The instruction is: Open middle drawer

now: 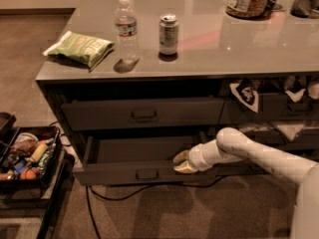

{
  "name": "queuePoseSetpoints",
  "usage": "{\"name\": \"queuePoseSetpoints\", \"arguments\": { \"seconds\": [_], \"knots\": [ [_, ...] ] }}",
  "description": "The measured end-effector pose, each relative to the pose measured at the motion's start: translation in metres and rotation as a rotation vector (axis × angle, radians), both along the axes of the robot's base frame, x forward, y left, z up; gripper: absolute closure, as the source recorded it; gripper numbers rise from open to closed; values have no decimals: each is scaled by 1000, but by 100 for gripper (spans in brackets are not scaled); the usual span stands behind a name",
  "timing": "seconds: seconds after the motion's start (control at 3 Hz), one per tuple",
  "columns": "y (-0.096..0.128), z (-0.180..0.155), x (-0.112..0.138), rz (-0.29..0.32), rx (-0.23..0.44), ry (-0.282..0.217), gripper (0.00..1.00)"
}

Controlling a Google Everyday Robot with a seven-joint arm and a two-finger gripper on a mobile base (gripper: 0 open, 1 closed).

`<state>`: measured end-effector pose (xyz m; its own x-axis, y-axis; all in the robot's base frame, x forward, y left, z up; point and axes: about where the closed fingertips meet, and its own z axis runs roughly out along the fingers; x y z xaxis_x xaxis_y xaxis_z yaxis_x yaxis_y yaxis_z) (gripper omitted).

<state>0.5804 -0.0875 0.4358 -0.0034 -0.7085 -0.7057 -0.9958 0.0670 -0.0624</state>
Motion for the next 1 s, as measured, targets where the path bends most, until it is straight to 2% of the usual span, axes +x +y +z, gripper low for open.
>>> {"name": "queuePoseSetpoints", "arguments": {
  "seconds": [0.33, 1.0],
  "knots": [
    [0, 0, -1, -7, 22, 3, 48],
    [0, 0, -1, -7, 22, 3, 0]
  ]
}}
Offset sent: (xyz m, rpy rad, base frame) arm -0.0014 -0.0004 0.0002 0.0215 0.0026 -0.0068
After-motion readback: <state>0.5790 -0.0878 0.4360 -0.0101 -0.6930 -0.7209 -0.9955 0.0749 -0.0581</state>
